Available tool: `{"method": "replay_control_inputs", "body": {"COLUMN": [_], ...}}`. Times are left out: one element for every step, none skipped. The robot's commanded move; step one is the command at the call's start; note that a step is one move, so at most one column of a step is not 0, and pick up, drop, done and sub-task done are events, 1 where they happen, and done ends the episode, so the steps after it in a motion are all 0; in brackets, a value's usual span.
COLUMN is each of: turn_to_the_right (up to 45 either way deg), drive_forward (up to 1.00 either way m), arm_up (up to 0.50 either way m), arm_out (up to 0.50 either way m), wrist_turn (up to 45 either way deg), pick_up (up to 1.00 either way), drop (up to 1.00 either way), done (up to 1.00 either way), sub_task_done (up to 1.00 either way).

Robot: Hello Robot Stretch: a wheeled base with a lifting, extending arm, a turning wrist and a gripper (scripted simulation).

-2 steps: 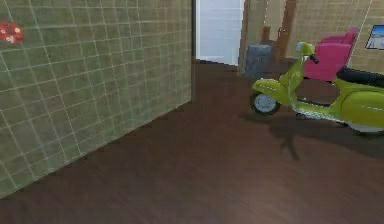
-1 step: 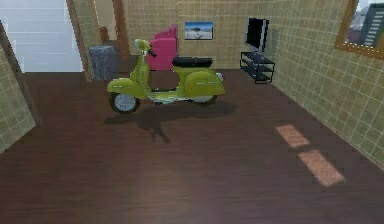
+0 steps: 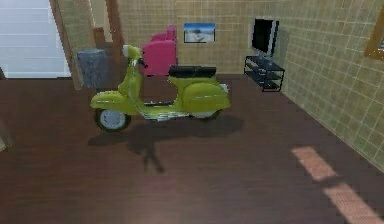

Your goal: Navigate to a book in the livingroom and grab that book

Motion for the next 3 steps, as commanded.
{"method": "replay_control_inputs", "body": {"turn_to_the_right": [21.0, 45.0, 45.0], "drive_forward": [0.0, 0.0, 0.0], "arm_up": [0.0, 0.0, 0.0], "arm_out": [0.0, 0.0, 0.0], "wrist_turn": [0.0, 0.0, 0.0], "pick_up": [0.0, 0.0, 0.0], "drop": [0.0, 0.0, 0.0], "done": [0.0, 0.0, 0.0], "sub_task_done": [0.0, 0.0, 0.0]}}
